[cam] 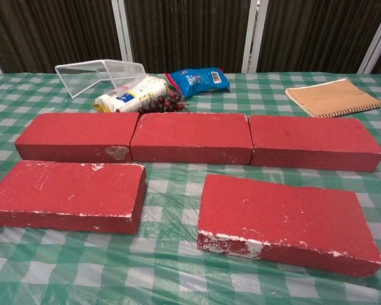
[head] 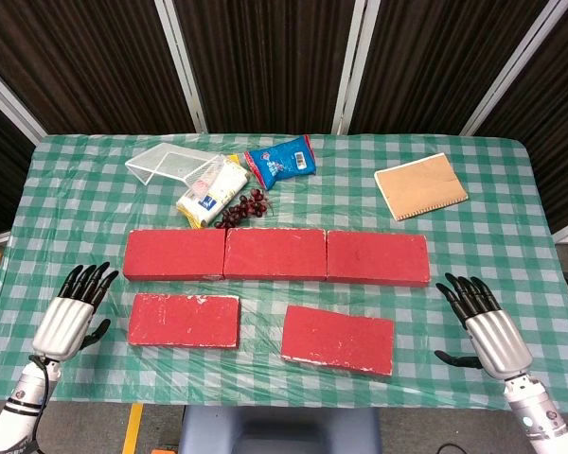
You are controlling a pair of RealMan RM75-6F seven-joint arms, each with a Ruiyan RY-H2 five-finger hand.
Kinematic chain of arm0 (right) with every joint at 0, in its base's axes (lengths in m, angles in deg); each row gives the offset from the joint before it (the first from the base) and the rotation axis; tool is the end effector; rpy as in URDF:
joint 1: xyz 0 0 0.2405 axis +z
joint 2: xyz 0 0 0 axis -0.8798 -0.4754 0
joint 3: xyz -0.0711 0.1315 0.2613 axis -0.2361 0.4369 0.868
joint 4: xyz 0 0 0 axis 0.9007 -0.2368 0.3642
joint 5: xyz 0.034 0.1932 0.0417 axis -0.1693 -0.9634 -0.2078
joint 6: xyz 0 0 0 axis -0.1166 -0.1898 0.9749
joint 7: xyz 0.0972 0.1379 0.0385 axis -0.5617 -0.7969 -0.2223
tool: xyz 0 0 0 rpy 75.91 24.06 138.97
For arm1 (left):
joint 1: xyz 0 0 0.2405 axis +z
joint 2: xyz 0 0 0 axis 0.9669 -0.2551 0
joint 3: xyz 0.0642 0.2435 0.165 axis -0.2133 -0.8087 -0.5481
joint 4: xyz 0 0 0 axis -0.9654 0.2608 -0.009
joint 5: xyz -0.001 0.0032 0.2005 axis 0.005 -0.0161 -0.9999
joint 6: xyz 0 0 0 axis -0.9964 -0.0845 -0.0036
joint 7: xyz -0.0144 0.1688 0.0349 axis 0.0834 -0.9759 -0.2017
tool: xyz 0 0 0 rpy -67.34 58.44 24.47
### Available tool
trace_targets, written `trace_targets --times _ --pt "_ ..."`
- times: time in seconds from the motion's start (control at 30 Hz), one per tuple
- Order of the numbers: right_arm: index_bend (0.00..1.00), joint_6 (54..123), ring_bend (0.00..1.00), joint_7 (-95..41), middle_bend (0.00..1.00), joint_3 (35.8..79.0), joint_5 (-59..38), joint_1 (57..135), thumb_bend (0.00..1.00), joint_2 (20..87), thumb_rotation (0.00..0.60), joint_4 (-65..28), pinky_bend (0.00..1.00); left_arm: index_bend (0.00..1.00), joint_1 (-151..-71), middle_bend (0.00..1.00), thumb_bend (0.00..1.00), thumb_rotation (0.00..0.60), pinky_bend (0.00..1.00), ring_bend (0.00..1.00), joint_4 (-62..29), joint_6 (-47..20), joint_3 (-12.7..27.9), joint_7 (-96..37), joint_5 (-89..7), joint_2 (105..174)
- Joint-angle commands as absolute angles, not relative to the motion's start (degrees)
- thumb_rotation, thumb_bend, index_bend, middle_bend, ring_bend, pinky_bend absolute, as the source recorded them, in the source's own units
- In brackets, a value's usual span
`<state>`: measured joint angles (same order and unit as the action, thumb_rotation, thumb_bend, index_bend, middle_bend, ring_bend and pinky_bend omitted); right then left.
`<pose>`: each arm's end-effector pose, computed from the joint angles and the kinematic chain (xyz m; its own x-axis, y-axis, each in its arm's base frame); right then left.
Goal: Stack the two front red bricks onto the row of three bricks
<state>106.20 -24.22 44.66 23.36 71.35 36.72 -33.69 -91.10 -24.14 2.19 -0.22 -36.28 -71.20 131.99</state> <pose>-0.3216 -0.2176 0.1400 0.4592 -0.1104 0.8814 -0.8687 -0.2634 0.4195 -0.3228 0.2704 0.1064 0.5479 0.0209 0.8363 0.8081 -0.2715 -0.5227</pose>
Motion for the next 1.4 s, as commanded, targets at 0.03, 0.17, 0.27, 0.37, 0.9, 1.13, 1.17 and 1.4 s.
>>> trace_targets --times 0.03,0.17,0.27,0.37,0.9,1.13,1.17,1.4 --pt "0.00 105.96 0.00 -24.20 0.00 44.56 23.36 71.39 0.11 36.67 0.555 -33.72 0.00 0.00 -91.12 0.00 0.33 0.600 0.07 0.00 -24.22 2.07 -0.44 -36.25 -71.43 132.01" --pt "0.00 105.98 0.00 -24.53 0.00 44.26 23.90 71.39 0.11 36.40 0.556 -34.02 0.00 0.00 -91.95 0.00 0.32 0.600 0.07 0.00 -25.80 -0.03 -2.03 -33.62 -72.91 131.64" --pt "0.00 106.15 0.00 -24.90 0.00 44.05 24.29 71.31 0.11 36.22 0.556 -34.05 0.00 0.00 -93.63 0.00 0.31 0.600 0.07 0.00 -27.22 -2.50 -4.10 -29.64 -75.96 131.36" --pt "0.00 105.50 0.00 -25.44 0.00 43.64 24.59 71.51 0.11 35.92 0.558 -34.27 0.00 0.00 -96.79 0.00 0.31 0.600 0.07 0.00 -28.23 -6.10 -5.68 -24.43 -79.25 131.58" --pt "0.00 103.71 0.00 -27.81 0.00 41.81 26.32 72.14 0.11 34.00 0.560 -35.87 0.00 0.00 -105.83 0.00 0.25 0.600 0.02 0.00 -22.62 -11.64 -3.04 -8.20 -79.18 138.85" --pt "0.00 103.47 0.00 -28.23 0.00 42.02 25.90 72.29 0.11 33.81 0.560 -35.85 0.00 0.00 -106.42 0.00 0.24 0.600 0.02 0.00 -21.74 -13.36 -3.88 -8.89 -77.79 139.60" --pt "0.00 103.44 0.00 -28.26 0.00 42.01 25.91 72.30 0.11 33.80 0.560 -35.86 0.00 0.00 -106.49 0.00 0.24 0.600 0.02 0.00 -21.65 -13.62 -4.06 -8.78 -77.64 139.59" --pt "0.00 103.49 0.00 -27.97 0.00 42.05 25.84 72.22 0.11 33.91 0.560 -35.94 0.00 0.00 -106.56 0.00 0.24 0.600 0.02 0.00 -21.23 -14.17 -5.63 -7.21 -77.38 139.21"
